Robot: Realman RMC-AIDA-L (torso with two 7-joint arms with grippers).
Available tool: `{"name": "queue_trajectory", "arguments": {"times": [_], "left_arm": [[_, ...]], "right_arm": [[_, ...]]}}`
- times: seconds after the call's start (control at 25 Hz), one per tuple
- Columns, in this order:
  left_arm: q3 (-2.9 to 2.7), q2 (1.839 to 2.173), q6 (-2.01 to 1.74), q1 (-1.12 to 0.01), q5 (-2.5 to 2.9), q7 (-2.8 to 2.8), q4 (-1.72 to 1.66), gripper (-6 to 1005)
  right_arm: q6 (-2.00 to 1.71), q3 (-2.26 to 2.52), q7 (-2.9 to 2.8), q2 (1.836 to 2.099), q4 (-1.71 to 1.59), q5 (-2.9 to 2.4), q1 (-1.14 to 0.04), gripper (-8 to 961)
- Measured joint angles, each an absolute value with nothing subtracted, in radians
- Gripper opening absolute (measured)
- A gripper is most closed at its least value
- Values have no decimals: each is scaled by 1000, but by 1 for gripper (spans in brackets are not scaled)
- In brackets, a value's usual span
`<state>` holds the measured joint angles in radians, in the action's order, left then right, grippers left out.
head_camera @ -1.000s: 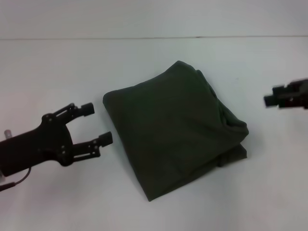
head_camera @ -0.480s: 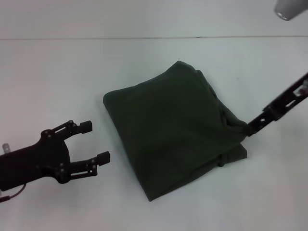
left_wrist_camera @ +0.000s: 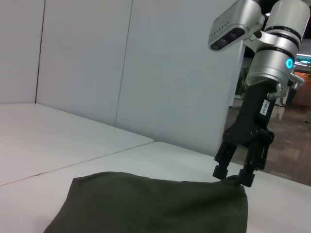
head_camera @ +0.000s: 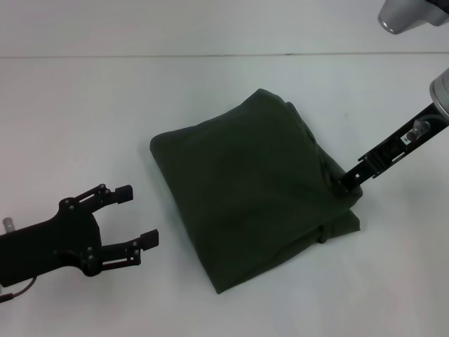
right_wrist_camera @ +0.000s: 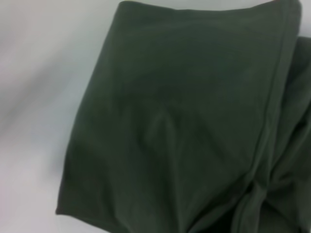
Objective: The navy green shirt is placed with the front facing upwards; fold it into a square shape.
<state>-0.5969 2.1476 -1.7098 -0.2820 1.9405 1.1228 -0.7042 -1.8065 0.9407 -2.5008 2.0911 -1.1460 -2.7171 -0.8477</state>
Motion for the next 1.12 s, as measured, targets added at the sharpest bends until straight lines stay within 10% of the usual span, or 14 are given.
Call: {"name": "queue_trajectory", "arguments": {"times": [0.36,0.44,1.12], "left_arm": [[-594,2148,-1709,-285,1942,1123,-706,936],[-594,2148,-1709,-286,1942,1123,-706,936],[-594,2148,-1711,-290,1942,1123,-707,936]], "right_arm": [[-1759,944,-2508,2091,-1112,-2713,-850,650],[-1750,954,-2507,2091,-1095,-2713,-853,423],[-1694,1034,-2532,2092,-1101,-2704,-806,150]]}}
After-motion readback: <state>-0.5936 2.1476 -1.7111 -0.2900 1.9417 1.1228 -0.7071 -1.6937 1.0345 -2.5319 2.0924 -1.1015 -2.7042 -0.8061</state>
